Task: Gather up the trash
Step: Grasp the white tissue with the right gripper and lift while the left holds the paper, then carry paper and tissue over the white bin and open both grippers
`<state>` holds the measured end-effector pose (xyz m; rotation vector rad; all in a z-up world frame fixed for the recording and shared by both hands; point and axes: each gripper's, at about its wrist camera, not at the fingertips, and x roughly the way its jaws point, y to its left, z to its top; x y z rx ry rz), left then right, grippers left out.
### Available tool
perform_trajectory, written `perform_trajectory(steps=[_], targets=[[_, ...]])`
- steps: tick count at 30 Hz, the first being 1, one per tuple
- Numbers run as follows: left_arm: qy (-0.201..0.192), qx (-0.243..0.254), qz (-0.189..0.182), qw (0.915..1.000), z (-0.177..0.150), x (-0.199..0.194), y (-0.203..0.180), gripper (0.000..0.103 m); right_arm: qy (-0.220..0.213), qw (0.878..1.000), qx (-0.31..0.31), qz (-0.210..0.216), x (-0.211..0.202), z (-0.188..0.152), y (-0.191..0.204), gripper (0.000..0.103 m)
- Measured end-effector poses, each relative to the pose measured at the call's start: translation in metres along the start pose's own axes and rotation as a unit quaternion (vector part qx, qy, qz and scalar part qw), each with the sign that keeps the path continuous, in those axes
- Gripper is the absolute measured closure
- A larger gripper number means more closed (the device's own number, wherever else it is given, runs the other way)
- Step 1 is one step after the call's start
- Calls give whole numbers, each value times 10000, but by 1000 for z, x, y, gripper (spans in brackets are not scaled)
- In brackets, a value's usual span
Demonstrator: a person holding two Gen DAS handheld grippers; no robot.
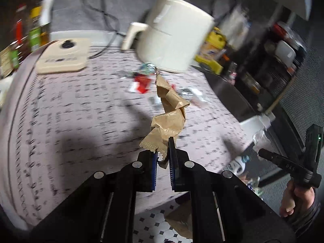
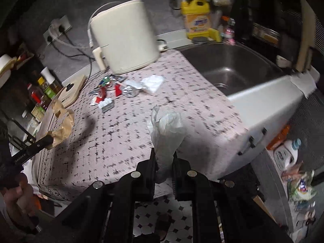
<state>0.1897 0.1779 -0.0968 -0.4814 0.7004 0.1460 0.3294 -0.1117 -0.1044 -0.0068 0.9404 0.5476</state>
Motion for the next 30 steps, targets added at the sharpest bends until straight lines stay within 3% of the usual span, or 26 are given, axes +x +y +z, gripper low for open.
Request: perform_trajectory(steps=[11,24,30], targets=[[373,731,-894,9926,-13,33,-100,93,-270,9947,824,-545,-72,-44,-87,89],[952,1410,-1291,9769,-62,54,-180,93,-123,9842,1600,-753,-115,-126,-153,88],[1434,1729,-1381,9646,-95,68,-205,93,134,9778,1929,-801,-111,-162,-182,80]])
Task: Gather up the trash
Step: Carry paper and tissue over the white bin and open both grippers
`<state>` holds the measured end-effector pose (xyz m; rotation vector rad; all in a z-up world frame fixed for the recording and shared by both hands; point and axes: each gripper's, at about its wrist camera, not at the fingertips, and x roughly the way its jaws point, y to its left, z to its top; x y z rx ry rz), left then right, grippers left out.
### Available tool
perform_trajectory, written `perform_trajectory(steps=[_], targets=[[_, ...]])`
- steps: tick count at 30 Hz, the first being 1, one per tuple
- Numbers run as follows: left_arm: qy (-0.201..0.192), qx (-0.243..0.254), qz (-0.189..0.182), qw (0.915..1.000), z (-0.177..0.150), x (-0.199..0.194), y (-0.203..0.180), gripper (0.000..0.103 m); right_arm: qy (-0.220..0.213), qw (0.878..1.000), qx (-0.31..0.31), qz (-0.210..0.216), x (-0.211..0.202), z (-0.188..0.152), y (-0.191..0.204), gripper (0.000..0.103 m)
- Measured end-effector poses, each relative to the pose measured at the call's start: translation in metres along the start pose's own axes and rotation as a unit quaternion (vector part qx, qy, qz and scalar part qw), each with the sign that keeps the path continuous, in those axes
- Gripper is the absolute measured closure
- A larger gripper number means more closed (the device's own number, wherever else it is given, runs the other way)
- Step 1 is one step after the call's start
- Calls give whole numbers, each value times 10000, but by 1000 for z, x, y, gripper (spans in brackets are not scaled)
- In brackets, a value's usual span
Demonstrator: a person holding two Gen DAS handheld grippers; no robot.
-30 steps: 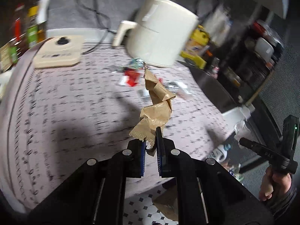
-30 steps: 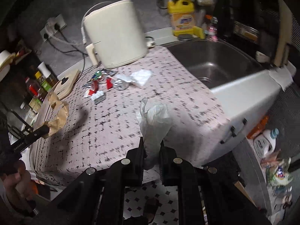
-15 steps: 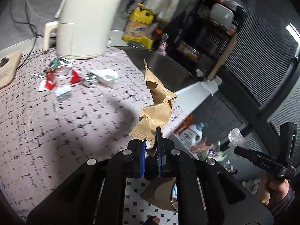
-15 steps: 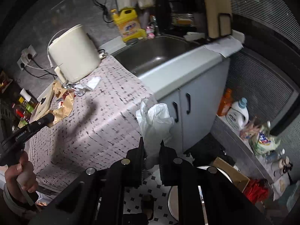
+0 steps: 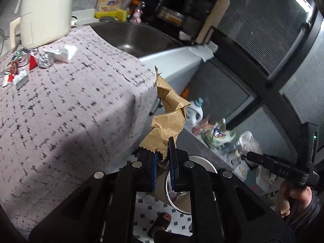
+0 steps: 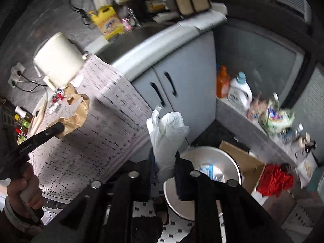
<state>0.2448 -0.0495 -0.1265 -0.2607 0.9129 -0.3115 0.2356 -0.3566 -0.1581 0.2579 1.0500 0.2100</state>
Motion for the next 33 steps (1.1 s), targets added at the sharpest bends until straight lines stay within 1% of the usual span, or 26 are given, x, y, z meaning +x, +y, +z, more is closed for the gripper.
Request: perform_trajectory(steps=[2,4,5,6,13,15,22,26,27,28,29,30,31,32,33], targets=[[148,89,-39,9998,-7,7,-9,93,159,9997,123,-139,7,-8,-16,79],[316,166,-90,9993,-14,16,-18,93,389,9988,261,-161,14,-15,-30,59],[381,194,-108,9990,-17,19,-22,93,428,9984,335,-164,15,-18,-37,46],[445,220,-126,9987,-20,22,-26,93,408,9982,395,-200,13,-20,-43,44],[992,359,-340,9938,-49,56,-56,93,353,9961,694,-417,-2,-36,-80,39],[1143,381,-415,9918,-60,69,-66,93,324,9957,699,-514,-9,-39,-92,36],[1538,316,-552,9861,-95,113,-95,92,300,9943,756,-691,-32,-55,-130,36],[1909,312,-555,9795,-115,147,-113,91,269,9934,815,-763,-43,-65,-150,36],[1987,277,-563,9780,-119,154,-116,88,270,9932,831,-766,-45,-67,-153,36],[2073,247,-570,9763,-122,160,-119,81,276,9932,834,-764,-47,-69,-157,36],[2156,223,-550,9747,-125,166,-124,70,283,9933,816,-773,-48,-71,-159,36],[2153,221,-550,9747,-127,167,-126,63,291,9935,763,-792,-49,-72,-160,36],[2101,215,-540,9760,-127,166,-129,51,297,9938,706,-801,-50,-73,-161,36],[2016,178,-510,9780,-128,165,-131,44,303,9941,670,-792,-49,-73,-162,36],[1992,140,-494,9786,-128,164,-132,43,317,9944,649,-769,-49,-73,-163,36]])
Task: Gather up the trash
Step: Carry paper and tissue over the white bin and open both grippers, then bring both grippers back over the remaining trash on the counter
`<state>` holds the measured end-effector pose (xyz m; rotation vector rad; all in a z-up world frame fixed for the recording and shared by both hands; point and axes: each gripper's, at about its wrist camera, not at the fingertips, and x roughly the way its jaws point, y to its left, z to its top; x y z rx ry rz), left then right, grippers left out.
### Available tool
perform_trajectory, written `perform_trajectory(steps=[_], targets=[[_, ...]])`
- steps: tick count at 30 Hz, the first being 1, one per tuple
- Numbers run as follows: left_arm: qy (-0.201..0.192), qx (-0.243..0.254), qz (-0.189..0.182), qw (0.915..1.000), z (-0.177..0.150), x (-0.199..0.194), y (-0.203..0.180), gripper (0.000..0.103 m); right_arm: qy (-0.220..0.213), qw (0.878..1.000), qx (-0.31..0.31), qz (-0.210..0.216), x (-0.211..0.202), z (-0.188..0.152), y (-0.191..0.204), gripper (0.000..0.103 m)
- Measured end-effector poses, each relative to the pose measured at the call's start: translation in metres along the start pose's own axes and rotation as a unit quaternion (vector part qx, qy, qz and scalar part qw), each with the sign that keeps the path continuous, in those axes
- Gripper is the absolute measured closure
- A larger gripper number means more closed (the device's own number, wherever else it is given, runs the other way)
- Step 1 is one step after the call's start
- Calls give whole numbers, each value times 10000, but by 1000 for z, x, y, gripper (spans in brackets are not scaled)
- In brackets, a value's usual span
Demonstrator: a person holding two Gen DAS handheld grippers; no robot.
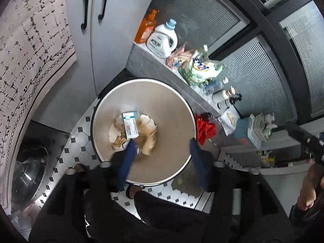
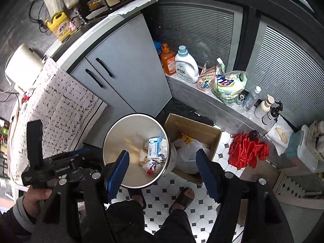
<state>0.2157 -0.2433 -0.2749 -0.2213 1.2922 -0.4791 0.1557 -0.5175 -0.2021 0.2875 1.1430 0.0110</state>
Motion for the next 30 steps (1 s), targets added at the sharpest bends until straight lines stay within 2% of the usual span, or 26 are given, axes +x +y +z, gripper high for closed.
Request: perform_trajectory(steps=[3,7,15,19,23,30], targets=[[-63,-172,87,9998,-1,-5,3,41,32,9999,-76,69,3,2,-2,36],[-286,-290,260,9988,-1,-25,10,33,8,9995,-219,214,6,9,5,33],[-903,-683,580,9919,3,-83,34,25,-313,9943,-736,705,1,27,53,12],[-1293,-882,730,9850,3,-117,50,23,-503,9885,-1116,883,-1,36,85,8],[-1618,-1058,842,9775,2,-148,66,21,-535,9852,-1229,1066,-1,47,116,8],[-2231,-1147,1058,9622,3,-207,101,21,-862,9742,-1626,1306,-10,63,181,8]])
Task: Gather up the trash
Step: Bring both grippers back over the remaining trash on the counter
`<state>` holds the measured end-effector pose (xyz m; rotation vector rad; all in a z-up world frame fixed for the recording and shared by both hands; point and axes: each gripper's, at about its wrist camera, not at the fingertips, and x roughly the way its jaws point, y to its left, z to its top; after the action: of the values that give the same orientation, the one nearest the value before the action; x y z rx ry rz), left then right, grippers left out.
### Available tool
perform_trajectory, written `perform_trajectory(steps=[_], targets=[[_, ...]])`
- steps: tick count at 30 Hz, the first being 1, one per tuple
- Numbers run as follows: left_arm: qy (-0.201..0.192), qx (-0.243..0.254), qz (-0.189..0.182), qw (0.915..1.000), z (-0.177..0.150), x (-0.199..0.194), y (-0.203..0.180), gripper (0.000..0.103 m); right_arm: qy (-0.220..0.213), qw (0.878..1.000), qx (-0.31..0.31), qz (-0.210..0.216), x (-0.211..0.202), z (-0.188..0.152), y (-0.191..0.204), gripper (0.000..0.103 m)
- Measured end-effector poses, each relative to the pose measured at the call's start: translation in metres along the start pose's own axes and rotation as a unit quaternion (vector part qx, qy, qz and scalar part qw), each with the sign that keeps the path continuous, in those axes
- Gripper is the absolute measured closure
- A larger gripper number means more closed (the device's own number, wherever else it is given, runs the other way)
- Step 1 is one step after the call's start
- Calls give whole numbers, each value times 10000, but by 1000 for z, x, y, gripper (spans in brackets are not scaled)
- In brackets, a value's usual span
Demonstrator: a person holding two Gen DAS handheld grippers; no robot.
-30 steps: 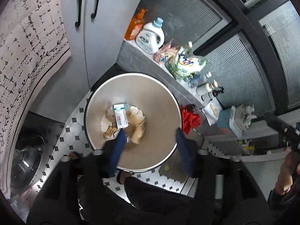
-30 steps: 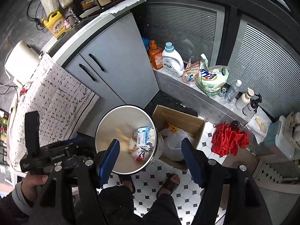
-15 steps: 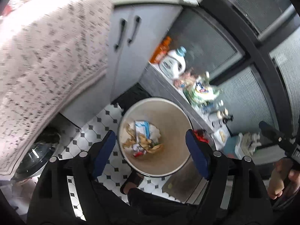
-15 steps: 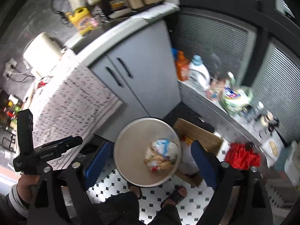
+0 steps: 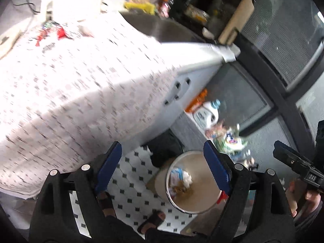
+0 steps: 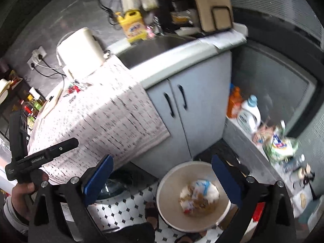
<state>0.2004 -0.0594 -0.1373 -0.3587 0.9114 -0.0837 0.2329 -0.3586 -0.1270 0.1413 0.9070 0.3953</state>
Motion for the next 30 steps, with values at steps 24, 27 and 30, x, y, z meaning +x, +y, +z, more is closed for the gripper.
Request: perform_trajectory(steps=[24,27,30], targets=[[-842,-387,591,9939,86,-65,180,21,-650,9902,-993,736,96,94,190,8],[-852,-408,581,9938,97,-64,201,24,-582,9899,-1108,661,112,103,208,8],[-771,-399,584,9945,109,-57,220,31,-361,9908,-1151,608,129,109,222,8]])
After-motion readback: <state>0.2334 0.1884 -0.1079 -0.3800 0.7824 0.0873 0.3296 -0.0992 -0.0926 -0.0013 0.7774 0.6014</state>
